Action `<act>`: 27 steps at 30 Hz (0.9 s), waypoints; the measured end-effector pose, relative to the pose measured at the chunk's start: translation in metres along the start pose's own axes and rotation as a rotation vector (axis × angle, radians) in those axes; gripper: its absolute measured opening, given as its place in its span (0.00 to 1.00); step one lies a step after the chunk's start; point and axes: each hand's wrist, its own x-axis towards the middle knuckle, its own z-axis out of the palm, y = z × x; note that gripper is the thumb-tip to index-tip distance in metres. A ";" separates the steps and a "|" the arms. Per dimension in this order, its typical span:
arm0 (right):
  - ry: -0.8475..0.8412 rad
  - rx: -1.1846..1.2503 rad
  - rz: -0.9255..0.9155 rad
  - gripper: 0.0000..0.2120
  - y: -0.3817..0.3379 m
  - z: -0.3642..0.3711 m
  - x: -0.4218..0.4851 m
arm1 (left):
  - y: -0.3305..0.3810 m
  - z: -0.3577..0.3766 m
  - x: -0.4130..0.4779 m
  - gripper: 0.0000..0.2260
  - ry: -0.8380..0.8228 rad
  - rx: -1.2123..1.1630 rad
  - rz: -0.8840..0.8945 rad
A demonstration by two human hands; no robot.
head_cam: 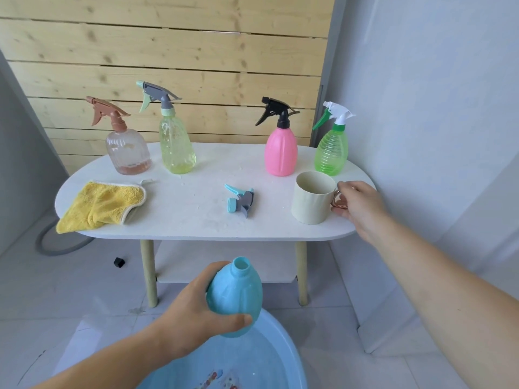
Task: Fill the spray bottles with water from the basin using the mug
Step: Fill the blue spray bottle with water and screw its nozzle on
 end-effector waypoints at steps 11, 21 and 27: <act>0.204 -0.393 -0.320 0.15 -0.023 0.002 -0.010 | 0.003 -0.003 -0.004 0.33 0.015 0.025 -0.006; -0.229 -0.731 -0.659 0.06 -0.052 0.085 -0.091 | 0.009 -0.013 -0.006 0.33 0.049 -0.007 -0.007; -0.408 -0.964 -0.508 0.10 -0.018 0.125 -0.081 | 0.014 -0.026 -0.008 0.34 0.085 -0.055 0.023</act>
